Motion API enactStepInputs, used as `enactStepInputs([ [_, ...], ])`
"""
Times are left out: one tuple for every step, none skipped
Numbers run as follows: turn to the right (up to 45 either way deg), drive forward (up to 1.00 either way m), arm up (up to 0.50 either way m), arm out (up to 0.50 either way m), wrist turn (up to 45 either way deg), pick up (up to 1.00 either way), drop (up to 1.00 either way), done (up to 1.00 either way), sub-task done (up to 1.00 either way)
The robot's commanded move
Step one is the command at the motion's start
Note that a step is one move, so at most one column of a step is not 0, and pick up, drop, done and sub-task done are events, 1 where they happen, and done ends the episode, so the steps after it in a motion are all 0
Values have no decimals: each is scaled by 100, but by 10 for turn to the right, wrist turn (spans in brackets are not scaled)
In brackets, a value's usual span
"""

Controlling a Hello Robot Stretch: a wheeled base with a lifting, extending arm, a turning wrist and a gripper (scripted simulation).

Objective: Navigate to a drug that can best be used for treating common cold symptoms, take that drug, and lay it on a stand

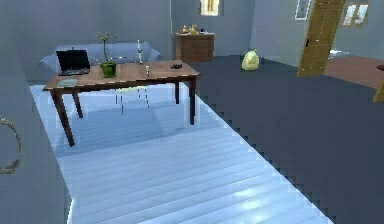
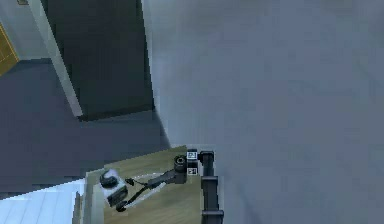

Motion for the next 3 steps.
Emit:
enactStepInputs([
  [0, 0, -32, 0, 0, 0, 0, 0, 0],
  [0, 0, 0, 0, 0, 0, 100, 0, 0],
  [0, 0, 10, 0, 0, 0, 0, 0, 0],
])
